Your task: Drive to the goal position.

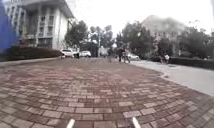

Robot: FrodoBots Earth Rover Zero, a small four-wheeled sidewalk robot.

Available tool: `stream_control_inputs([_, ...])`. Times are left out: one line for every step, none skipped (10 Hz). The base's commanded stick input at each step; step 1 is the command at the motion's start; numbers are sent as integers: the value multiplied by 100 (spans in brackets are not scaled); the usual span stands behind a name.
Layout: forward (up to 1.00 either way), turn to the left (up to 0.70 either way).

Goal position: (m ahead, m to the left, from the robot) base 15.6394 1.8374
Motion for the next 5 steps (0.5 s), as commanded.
stream_control_inputs([70, -14])
stream_control_inputs([70, -14])
stream_control_inputs([70, -14])
stream_control_inputs([70, -14])
stream_control_inputs([70, -14])
